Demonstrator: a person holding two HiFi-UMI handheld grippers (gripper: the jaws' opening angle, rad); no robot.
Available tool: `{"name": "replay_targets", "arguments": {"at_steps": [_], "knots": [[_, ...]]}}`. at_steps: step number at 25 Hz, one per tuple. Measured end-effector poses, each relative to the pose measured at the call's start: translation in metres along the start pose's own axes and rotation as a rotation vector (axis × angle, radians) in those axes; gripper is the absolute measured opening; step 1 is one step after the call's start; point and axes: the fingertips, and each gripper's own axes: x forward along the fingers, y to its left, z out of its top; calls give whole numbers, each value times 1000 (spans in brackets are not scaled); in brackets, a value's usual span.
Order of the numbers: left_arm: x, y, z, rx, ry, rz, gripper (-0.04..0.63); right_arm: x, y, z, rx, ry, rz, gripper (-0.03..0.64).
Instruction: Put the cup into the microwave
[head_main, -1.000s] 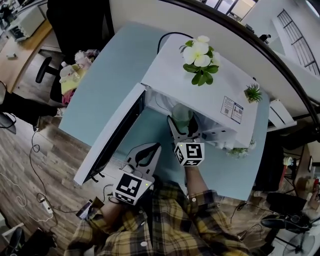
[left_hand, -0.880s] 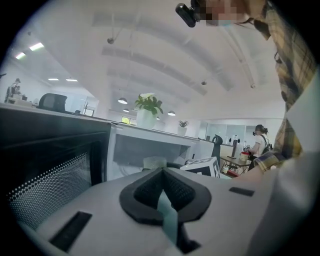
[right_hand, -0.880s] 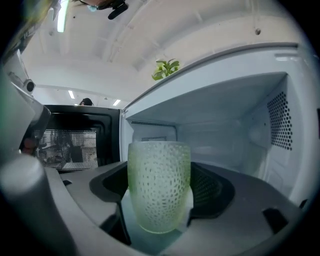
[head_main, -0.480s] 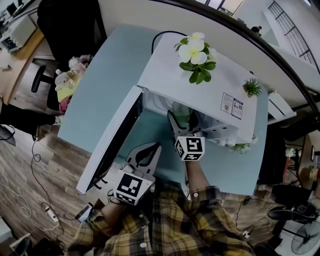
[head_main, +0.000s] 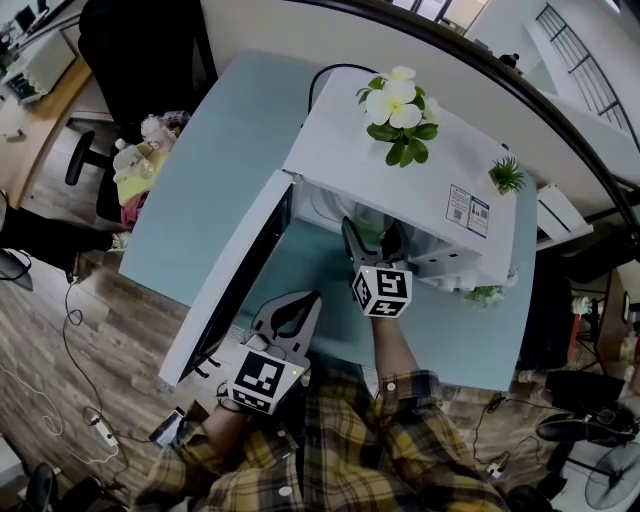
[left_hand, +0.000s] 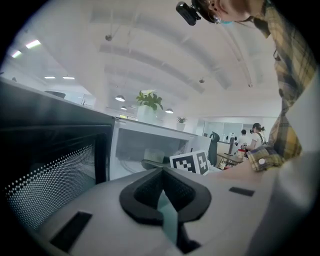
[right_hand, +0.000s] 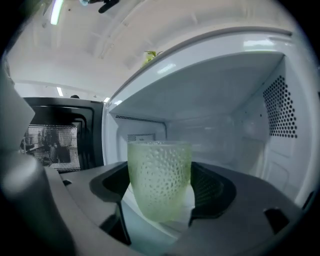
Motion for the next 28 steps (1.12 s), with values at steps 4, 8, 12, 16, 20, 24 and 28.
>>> {"name": "replay_targets", "arguments": {"at_steps": [4, 8, 12, 16, 20, 24, 28], "knots": [[-4, 0, -1, 5, -1, -7, -8, -1, -2, -7, 41, 32, -17, 368], [-5, -1, -2, 7, 3, -21, -8, -9, -4, -11, 58, 49, -53, 370], [-5, -3, -4, 9, 7, -35, -8, -19, -4, -10, 36, 43, -80, 370], [-4, -2, -5, 9, 9, -42, -8, -24, -4, -13, -13, 61, -105, 317], [-5, 0, -4, 9, 7, -42, -8, -21, -7, -18, -11, 82, -126, 278], [-6, 2, -6, 9, 9, -42, -8, -15, -10, -18, -6, 85, -130, 275], [-6, 4, -4, 7, 5, -40, -8, -8, -13, -19, -6, 97, -139, 272]]}}
